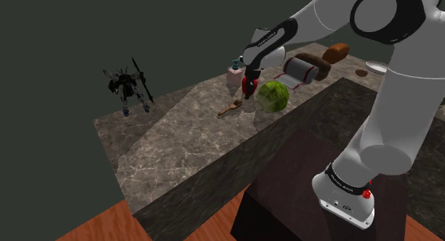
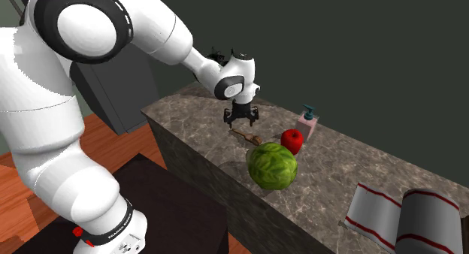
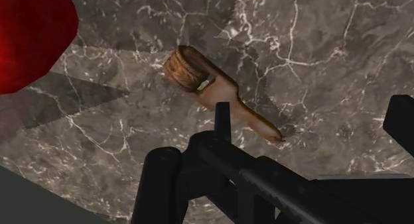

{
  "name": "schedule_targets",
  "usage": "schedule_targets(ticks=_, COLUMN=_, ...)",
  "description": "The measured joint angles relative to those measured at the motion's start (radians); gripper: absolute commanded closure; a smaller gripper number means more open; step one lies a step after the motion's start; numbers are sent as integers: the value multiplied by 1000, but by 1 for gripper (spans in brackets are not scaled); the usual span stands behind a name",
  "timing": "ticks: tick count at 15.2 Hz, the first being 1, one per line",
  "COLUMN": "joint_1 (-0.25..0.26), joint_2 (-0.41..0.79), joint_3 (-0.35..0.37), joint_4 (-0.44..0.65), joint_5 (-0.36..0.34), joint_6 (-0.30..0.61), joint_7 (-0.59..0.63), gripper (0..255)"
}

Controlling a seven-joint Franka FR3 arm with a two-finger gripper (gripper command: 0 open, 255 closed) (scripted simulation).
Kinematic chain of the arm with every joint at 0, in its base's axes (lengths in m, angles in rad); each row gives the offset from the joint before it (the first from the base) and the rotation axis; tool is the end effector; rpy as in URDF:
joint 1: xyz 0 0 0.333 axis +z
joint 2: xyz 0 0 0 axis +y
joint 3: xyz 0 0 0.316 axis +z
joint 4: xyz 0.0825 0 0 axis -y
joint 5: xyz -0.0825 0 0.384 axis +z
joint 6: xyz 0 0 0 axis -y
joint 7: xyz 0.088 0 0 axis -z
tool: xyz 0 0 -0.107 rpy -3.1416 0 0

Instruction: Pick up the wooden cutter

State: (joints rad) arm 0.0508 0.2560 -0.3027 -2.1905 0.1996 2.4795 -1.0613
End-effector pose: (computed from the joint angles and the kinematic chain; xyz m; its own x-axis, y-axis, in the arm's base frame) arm 0.5436 -0.1395 0.2781 0.7842 0.6166 0.0697 0.6173 -0.7866 0.0134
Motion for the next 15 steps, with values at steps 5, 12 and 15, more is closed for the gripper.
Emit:
schedule_targets(ticks=5, joint_1=-68, joint_2=213, joint_3=70, joint_4=175, joint_5=89, joint_6=14, joint_7=-174, gripper=0)
schedule_targets(ticks=12, joint_1=-130, joint_2=441, joint_3=143, joint_4=398, joint_5=119, joint_6=4, joint_7=-306, gripper=0)
schedule_targets(ticks=15, joint_1=-135, joint_2=481, joint_3=153, joint_4=417, joint_5=126, joint_6=24, joint_7=-314, gripper=0)
